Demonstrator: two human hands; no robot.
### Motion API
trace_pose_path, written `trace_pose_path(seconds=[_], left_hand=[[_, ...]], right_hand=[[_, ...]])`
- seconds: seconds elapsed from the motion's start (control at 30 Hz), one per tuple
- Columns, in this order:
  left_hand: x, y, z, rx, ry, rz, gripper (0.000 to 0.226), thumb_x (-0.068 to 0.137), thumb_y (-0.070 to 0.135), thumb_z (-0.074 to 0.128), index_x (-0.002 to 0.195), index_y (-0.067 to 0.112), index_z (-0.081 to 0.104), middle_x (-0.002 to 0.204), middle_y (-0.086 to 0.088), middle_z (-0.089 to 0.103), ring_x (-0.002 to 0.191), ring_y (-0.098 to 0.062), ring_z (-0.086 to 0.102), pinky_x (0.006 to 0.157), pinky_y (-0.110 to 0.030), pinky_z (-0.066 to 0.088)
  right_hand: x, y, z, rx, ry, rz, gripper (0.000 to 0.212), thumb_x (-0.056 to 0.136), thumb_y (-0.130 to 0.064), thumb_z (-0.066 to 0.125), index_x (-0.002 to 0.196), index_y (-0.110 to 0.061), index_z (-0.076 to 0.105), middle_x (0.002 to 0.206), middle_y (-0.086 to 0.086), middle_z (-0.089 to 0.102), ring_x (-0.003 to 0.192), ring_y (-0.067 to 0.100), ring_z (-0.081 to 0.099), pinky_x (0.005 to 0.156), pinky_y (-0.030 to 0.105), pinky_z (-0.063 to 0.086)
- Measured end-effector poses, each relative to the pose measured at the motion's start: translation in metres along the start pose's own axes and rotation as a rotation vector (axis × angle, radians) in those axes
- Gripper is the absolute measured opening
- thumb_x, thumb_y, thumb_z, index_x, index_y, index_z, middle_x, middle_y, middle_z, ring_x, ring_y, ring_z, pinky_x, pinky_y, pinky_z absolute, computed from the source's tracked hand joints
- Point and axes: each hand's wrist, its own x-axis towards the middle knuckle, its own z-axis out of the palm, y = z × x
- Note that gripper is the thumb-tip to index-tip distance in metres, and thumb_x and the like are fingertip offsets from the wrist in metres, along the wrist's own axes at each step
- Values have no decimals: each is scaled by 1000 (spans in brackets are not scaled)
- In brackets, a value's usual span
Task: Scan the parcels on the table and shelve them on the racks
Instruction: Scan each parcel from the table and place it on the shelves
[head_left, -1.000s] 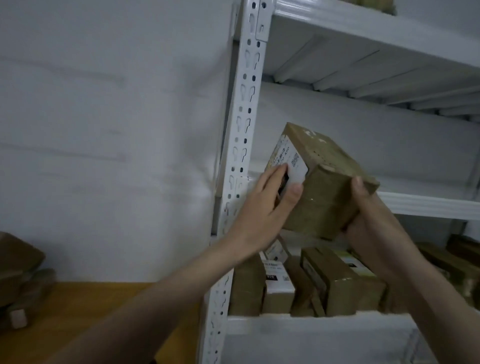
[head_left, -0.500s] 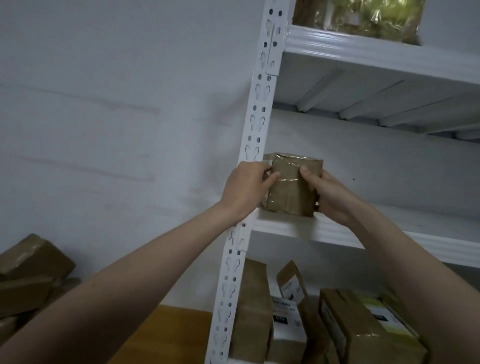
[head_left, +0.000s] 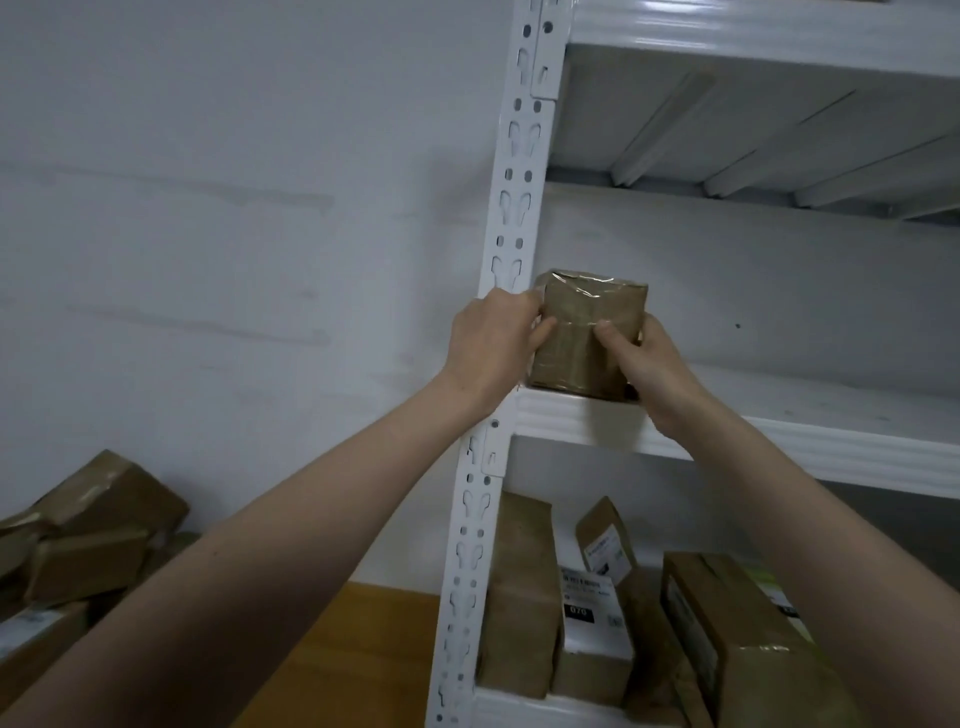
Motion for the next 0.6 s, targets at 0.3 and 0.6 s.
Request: trace_pose_path(seconds=[0.3, 0.6], left_hand=[[-152, -101, -15, 182, -149, 40, 29, 93, 41, 56, 107, 18, 65, 75, 4, 69, 59, -20, 64, 47, -31, 50], [-365, -224, -57, 389, -859, -371, 35, 100, 47, 38, 121, 27, 58, 103, 5, 67, 84, -17, 65, 65, -31, 53]], right_hand=[[-122, 35, 72, -606, 249, -660, 39, 88, -22, 49, 124, -7, 47, 126, 16, 45, 115, 32, 43, 94, 40, 37], [-207, 154, 246, -667, -594, -224, 46, 97, -24, 49, 141, -18, 37, 137, 0, 40, 114, 16, 50, 85, 21, 42]])
